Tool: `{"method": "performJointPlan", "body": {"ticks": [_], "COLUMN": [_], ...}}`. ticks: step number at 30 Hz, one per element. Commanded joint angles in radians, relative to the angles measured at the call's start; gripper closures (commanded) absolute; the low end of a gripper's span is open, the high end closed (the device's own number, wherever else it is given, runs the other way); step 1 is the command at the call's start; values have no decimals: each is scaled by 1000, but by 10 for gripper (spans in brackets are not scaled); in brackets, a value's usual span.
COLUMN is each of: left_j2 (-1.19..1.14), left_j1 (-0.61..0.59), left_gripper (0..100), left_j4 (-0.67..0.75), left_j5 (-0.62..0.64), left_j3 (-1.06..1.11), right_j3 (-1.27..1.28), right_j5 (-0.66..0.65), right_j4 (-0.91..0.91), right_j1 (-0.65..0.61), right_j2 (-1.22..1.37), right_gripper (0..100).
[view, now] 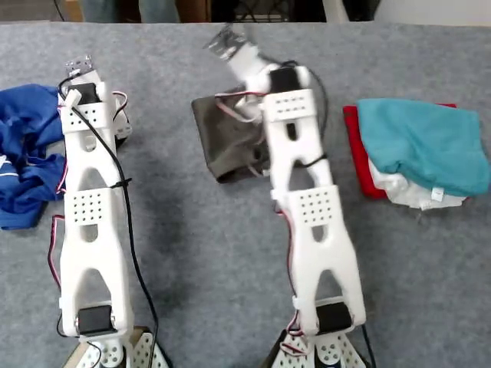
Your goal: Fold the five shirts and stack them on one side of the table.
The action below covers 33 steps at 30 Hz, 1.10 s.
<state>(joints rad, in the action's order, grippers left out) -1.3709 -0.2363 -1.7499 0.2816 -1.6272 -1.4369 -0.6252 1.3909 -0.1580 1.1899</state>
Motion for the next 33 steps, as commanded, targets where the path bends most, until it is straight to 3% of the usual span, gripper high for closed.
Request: {"method": "performJointPlan", "body": {"ticks": [1,8,11,13,17,24,33], "left_j2": [11,11,11,11,11,11,11], "left_j1": [-10,-10,-8,-10,-12,-13,-10], "left_gripper": [970,970,970,970,970,970,970], "left_j4": [23,23,23,23,23,40,37], "left_j5": [-8,-8,-8,-8,-8,-8,-8], "left_j3": [-39,-39,-39,-39,-39,-39,-39], "right_j3": [8,54,-1,-73,-249,-128,30], "right_j5": [2,-221,-230,-229,-140,66,115], "right_j4": [-212,-592,-624,-551,-201,244,278], "right_j1": [84,158,155,143,95,-48,-23], "right_j2": [-7,64,74,58,-10,-194,-81], "right_gripper": [984,984,984,984,984,984,984]}}
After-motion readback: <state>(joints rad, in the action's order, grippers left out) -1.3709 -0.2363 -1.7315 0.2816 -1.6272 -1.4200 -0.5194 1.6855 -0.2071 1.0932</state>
